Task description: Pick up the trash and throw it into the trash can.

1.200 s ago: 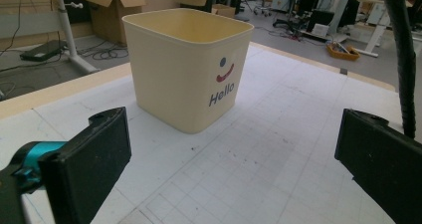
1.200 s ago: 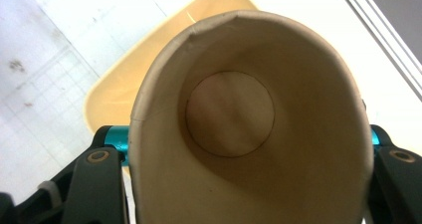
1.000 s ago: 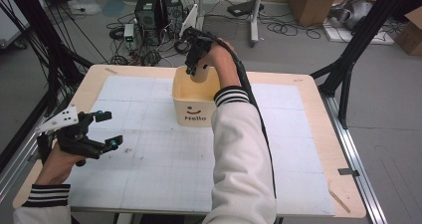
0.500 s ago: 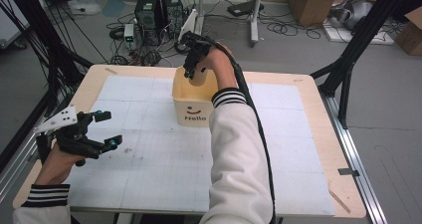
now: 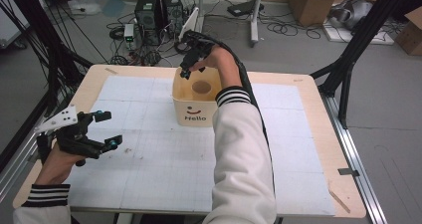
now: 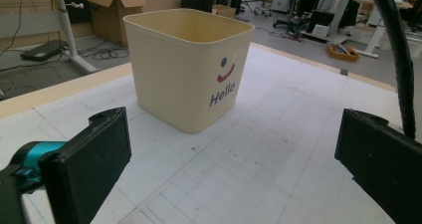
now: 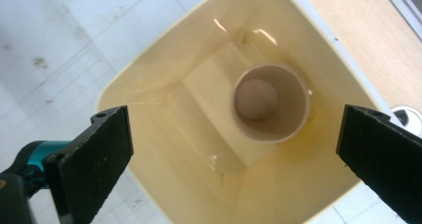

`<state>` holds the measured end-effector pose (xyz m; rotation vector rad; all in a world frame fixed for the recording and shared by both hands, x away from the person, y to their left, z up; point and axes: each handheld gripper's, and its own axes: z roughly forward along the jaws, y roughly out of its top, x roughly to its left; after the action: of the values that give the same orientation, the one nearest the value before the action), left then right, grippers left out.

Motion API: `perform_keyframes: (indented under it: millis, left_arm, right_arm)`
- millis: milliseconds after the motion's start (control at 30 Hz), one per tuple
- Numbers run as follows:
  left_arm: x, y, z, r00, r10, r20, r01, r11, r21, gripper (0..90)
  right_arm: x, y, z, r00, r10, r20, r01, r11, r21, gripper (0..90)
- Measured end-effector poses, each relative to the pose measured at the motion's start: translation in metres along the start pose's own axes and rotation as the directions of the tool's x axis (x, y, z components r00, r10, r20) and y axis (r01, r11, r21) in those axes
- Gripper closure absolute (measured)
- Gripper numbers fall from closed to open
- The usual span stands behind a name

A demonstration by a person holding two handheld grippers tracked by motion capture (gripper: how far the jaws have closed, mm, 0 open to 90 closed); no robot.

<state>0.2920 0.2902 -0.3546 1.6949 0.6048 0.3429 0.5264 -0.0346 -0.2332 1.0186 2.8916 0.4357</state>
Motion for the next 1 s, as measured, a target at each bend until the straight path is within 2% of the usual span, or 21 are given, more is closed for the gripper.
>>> perform_keyframes:
  millis: [300,767,833,1000]
  left_arm:
    - [-0.001,0.000,0.001,1.0000,0.002,-0.003,-0.002,1.0000,0.000,1.7]
    - [-0.002,0.000,0.001,1.0000,0.004,-0.007,-0.004,1.0000,-0.004,1.7]
    - [-0.002,0.000,0.001,1.0000,0.004,-0.007,-0.004,1.0000,-0.004,1.7]
    - [-0.002,0.001,-0.001,1.0000,0.004,-0.009,-0.004,1.0000,-0.005,1.7]
  right_arm:
    - [0.005,-0.003,-0.015,0.9998,-0.016,0.010,0.017,0.999,-0.042,0.2]
    - [0.009,-0.018,-0.054,0.9995,-0.006,0.031,0.010,0.995,-0.104,0.2]
    - [0.010,-0.018,-0.062,0.9988,-0.013,0.047,0.018,0.994,-0.107,0.3]
    - [0.015,-0.017,-0.077,0.9987,-0.027,0.044,0.032,0.991,-0.128,0.2]
